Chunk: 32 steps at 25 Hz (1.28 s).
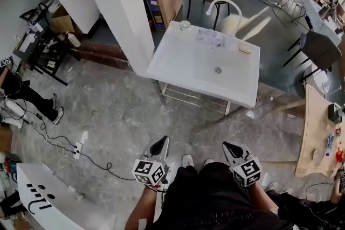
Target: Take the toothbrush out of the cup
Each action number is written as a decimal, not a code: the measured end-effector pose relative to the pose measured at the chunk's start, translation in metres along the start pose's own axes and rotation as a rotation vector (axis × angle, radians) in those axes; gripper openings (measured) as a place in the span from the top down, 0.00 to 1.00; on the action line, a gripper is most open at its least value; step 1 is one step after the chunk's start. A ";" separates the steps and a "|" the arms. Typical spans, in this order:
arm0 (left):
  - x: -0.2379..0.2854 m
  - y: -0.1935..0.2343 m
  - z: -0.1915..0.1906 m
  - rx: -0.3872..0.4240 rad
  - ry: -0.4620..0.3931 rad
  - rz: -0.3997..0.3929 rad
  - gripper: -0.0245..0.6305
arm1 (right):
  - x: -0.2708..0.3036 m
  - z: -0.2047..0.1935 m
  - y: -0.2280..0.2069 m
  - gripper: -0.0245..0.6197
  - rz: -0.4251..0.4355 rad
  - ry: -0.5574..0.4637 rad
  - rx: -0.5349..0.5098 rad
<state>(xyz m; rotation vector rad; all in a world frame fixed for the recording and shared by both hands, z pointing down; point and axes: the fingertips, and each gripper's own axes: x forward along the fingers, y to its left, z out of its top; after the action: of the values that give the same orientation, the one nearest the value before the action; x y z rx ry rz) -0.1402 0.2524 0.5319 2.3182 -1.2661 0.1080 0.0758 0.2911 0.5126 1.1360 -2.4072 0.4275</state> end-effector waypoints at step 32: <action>0.101 0.027 0.029 0.037 0.038 0.050 0.95 | 0.084 0.032 -0.089 0.94 0.103 -0.006 0.015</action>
<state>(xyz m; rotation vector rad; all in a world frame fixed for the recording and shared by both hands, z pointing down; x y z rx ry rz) -0.1092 0.1499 0.5467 2.3048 -1.3137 0.1934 0.0894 0.1678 0.5362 1.0240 -2.4790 0.4764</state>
